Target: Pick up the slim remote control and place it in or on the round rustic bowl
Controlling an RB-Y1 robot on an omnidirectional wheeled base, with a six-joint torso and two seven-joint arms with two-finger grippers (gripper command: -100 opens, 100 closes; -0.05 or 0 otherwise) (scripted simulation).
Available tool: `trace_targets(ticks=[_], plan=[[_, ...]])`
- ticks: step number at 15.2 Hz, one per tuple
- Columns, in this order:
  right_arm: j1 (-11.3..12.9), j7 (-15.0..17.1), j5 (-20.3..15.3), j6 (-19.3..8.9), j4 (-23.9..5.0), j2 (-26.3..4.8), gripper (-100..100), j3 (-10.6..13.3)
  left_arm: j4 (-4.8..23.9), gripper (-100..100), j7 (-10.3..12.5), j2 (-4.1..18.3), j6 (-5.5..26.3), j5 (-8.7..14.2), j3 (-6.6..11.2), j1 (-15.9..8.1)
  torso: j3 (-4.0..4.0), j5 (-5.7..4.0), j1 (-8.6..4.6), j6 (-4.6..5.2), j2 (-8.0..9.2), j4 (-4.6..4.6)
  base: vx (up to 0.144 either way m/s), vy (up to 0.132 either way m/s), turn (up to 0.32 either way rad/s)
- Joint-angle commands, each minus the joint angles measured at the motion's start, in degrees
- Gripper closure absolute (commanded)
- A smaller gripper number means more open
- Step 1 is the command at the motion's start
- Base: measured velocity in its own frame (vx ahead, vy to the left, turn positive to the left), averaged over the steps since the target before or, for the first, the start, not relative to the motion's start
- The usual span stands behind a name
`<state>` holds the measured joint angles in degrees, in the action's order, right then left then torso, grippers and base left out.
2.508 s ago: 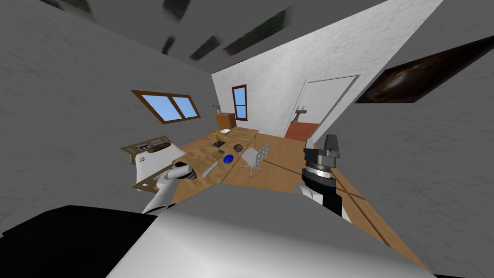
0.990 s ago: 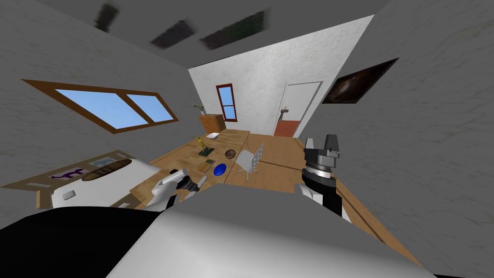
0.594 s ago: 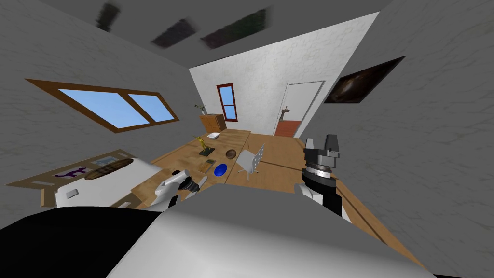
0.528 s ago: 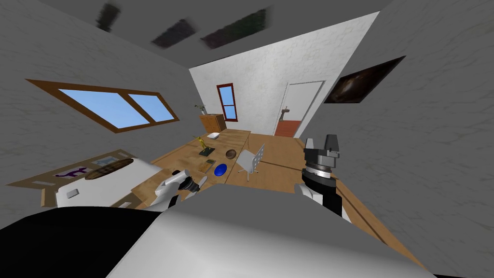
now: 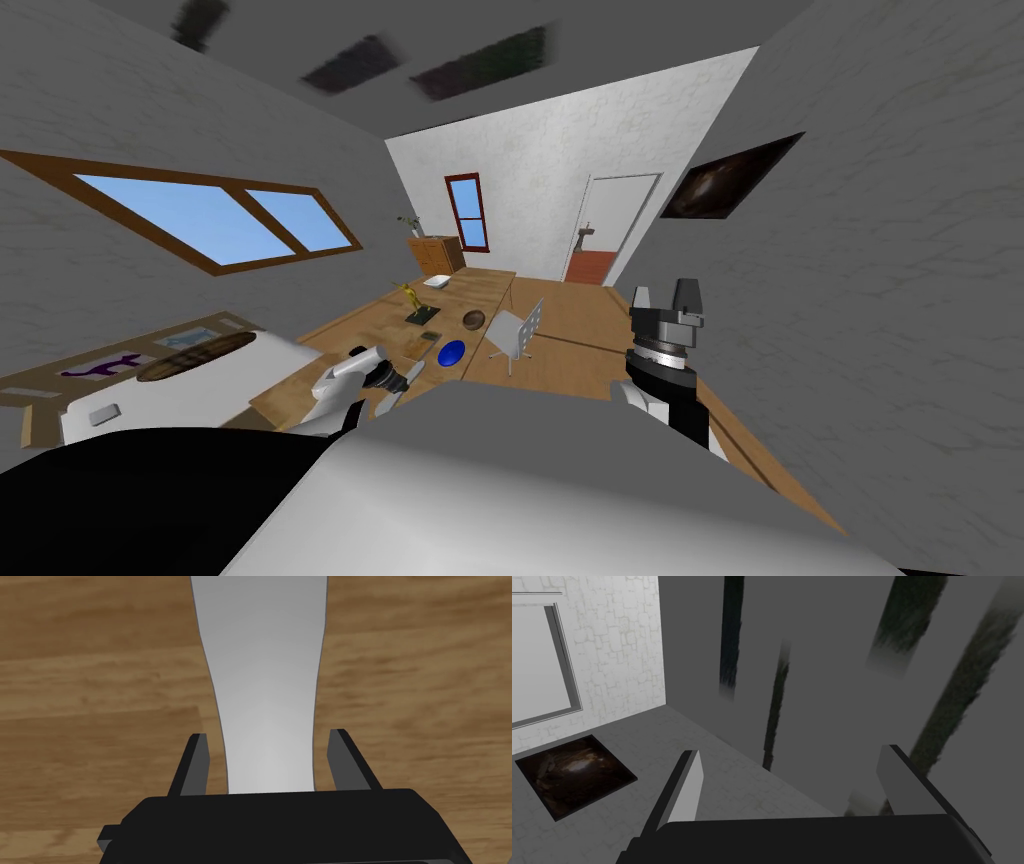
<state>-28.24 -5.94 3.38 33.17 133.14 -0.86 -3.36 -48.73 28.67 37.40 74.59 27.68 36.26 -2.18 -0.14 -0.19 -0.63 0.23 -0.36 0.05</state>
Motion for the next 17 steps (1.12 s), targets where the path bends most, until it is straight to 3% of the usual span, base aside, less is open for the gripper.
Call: trace_targets(ticks=[1, 5, 11, 17], plan=[[0.0, 0.0, 0.0, 0.0, 0.0, 0.0, 0, 0.0, -1.81, 100, 1.14, 1.86, 2.1, -0.1, 0.63, -0.64, 0.0, 0.0, 0.0, 0.0, 0.0, 0.0, 0.117, -0.203, -0.153], [-0.01, 0.0, 0.0, 0.01, 0.01, 0.01, 0, 0.0, -3.24, 100, 2.46, 4.25, 4.46, -0.37, 1.26, -1.69, -0.17, -0.2, -0.5, 0.03, -0.29, -0.04, 0.128, -0.194, -0.114], [-0.01, 0.0, 0.0, 0.0, 0.01, 0.0, 0, 0.0, -6.19, 100, 5.01, 7.79, 9.2, -0.44, 2.44, -3.58, -0.09, -0.18, -0.31, -0.02, -0.16, -0.01, 0.106, -0.122, -0.096], [-0.02, 0.0, 0.0, 0.01, 0.01, 0.0, 0, 0.0, -9.16, 100, 7.29, 8.65, 13.89, 0.49, 3.29, -4.59, -0.26, -0.08, -0.22, -0.01, -0.43, -0.1, 0.168, -0.121, -0.089]])
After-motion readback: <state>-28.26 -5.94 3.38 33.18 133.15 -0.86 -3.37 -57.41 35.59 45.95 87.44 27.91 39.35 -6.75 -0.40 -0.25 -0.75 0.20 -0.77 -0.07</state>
